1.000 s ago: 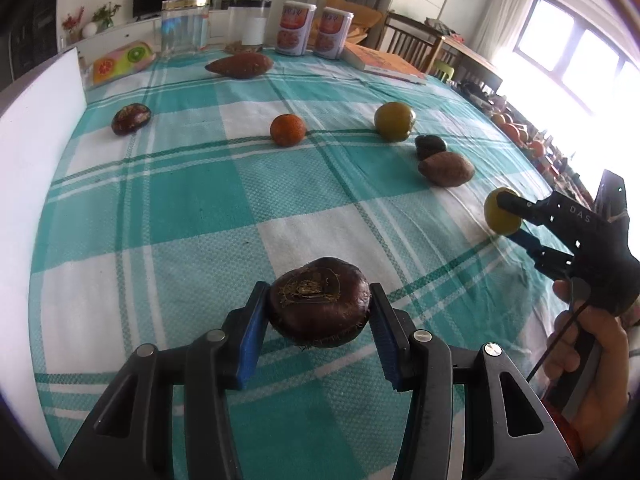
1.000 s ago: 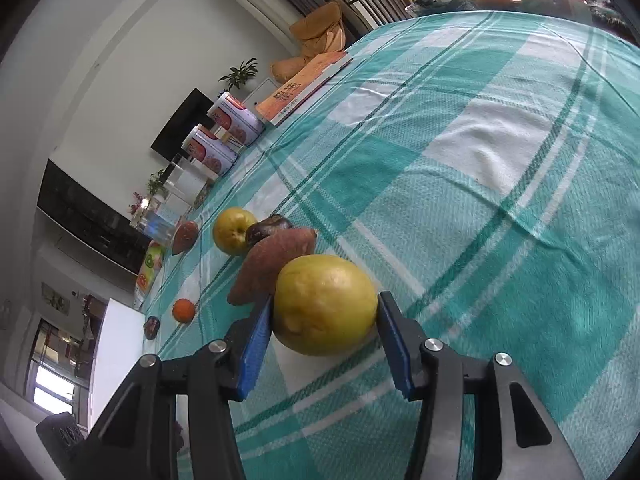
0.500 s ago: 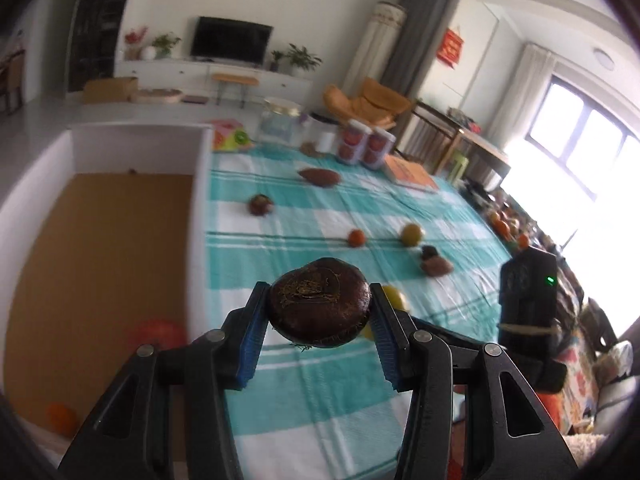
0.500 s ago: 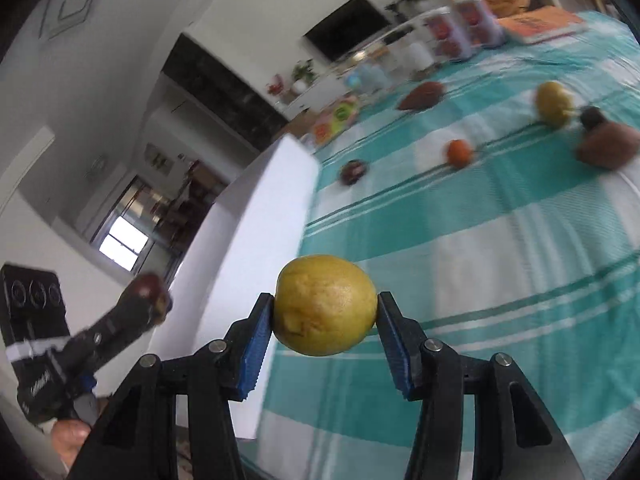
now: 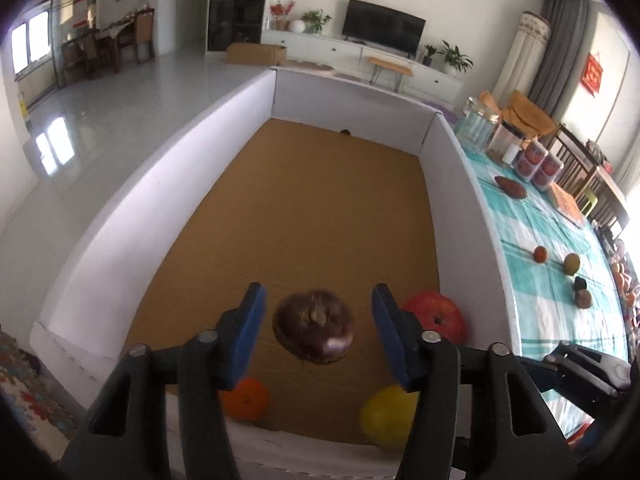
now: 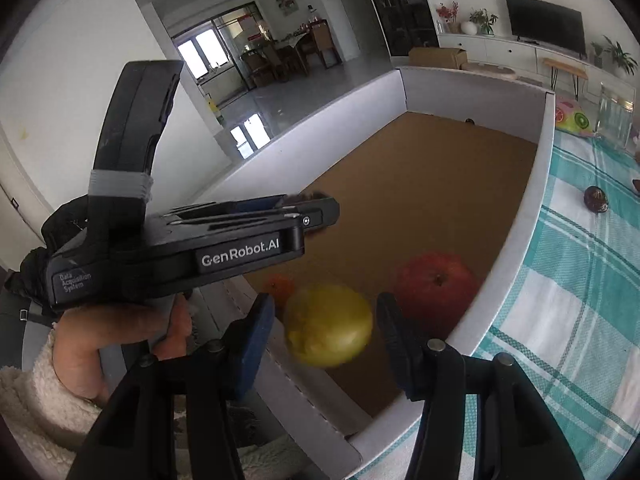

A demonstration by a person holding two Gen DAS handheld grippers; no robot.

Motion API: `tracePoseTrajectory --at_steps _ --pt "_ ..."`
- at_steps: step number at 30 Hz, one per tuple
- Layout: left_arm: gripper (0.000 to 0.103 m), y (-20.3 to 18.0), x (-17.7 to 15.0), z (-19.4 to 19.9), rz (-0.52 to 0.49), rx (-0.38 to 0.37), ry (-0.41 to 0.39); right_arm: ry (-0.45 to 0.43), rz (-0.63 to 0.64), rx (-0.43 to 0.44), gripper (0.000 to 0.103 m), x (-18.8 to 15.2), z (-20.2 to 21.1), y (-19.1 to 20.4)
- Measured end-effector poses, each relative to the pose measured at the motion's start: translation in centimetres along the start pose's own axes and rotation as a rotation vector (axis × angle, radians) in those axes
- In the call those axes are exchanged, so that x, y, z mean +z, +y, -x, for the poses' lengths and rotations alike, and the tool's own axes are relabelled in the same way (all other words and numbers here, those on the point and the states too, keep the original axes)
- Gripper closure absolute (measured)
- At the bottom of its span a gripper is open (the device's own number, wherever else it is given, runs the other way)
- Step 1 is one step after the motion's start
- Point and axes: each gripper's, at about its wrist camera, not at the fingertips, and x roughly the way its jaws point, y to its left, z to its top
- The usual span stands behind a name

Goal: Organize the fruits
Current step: 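Bring both tools back over the table toward the next fruits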

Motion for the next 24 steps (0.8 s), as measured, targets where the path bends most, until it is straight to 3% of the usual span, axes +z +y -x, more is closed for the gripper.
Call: tracePoseTrajectory --at_steps 1,3,4,7,10,14,17,20,24 --pt "0.02 -0.1 0.3 0.4 0.002 0.008 -0.025 -0.04 -0.014 0.008 0.036 0.3 1.3 -0.4" --pt "0.009 -0.6 1.1 1.6 0.028 -0.004 -0.097 -0.104 -0.02 -0.015 0.035 0.8 3.7 -1.1" --pt "0.009 -1.0 1.5 2.2 0.031 -0.01 -0.127 -0.153 -0.028 -0.041 0.034 0.9 5.5 -1.8" --pt "0.009 -3.8 2.3 3.6 -0.022 -0.062 -0.192 -0.289 -0.093 -0.133 0.019 -0.2 10.9 -5.2" --pt "0.008 -7.7 2.1 4.6 -0.093 -0.152 -0.219 -0.38 -0.197 -0.31 0.007 -3.9 14.8 -10.3" --pt "0.006 -14.4 -0.2 4.2 -0.22 -0.347 -0.139 -0.33 -0.403 -0.645 0.007 -11.5 16.2 -19.2" --pt "0.006 -20.1 -3.2 1.7 -0.331 -0.473 -0.009 -0.338 -0.594 -0.727 0.007 -17.4 18.2 -23.9" --pt "0.006 -24.8 -5.8 -2.1 -0.427 -0.466 0.054 -0.397 -0.778 -0.714 0.007 -20.3 20.8 -26.6" --pt "0.006 -27.2 -7.4 -6.8 -0.458 -0.382 0.053 -0.387 -0.839 -0.787 0.007 -21.1 22.1 -27.4"
